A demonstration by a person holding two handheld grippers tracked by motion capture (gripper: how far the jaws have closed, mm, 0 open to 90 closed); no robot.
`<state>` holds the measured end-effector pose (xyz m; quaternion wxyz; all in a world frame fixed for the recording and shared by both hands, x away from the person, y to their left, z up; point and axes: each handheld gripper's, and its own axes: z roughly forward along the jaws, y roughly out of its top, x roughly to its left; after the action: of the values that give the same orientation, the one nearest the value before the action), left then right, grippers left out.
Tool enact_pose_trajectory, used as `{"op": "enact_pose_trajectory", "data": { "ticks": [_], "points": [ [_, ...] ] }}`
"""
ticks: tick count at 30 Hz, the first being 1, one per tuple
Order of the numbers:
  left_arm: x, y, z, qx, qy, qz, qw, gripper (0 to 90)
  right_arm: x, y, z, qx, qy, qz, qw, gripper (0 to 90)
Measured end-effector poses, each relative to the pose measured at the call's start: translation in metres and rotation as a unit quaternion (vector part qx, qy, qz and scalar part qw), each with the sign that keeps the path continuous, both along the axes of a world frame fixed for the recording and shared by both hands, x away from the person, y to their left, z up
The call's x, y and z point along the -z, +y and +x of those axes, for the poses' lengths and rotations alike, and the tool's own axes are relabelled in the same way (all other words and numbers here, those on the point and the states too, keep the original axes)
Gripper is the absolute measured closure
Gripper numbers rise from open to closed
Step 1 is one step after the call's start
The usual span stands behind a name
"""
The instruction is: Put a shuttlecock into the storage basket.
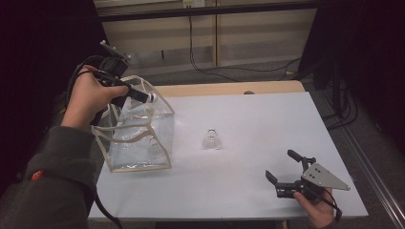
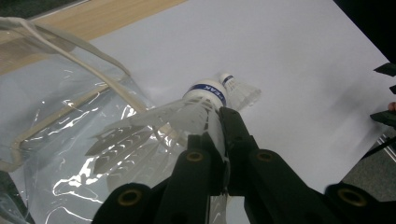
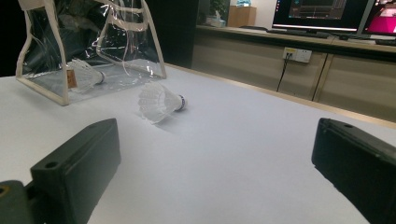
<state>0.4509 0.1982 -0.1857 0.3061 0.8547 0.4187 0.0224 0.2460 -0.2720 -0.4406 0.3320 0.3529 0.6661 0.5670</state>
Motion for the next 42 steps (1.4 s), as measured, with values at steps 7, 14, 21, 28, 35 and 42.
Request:
{"op": "enact_pose_trajectory", "data": {
  "ticks": [7, 14, 21, 28, 35, 42],
  "points": [
    [-0.001, 0.005, 0.001, -0.006, -0.003, 0.0, 1.0, 89.5, 0.0, 0.0, 0.0, 0.0, -0.001, 0.0, 1.0, 1.4],
    [0.0, 0.011, 0.002, -0.017, -0.008, 0.003, 0.9998, 89.4, 0.0, 0.0, 0.0, -0.001, 0.0, 0.0, 1.0, 1.4],
    [0.0, 0.016, 0.003, -0.026, -0.01, 0.003, 0.9996, 89.3, 0.0, 0.0, 0.0, -0.001, 0.0, 0.0, 1.0, 1.5],
    [0.002, 0.02, 0.005, -0.036, -0.015, 0.005, 0.9992, 89.4, 0.0, 0.0, 0.0, 0.0, -0.001, 0.0, 1.0, 1.4],
    [0.006, 0.025, 0.009, -0.046, -0.017, 0.007, 0.9988, 89.3, 0.0, 0.0, 0.0, 0.0, 0.0, 0.001, 1.0, 1.4],
    [0.009, 0.03, 0.012, -0.056, -0.016, 0.02, 0.9981, 89.2, 0.0, 0.0, 0.0, 0.0, -0.001, -0.001, 1.0, 1.4]
  ]
}}
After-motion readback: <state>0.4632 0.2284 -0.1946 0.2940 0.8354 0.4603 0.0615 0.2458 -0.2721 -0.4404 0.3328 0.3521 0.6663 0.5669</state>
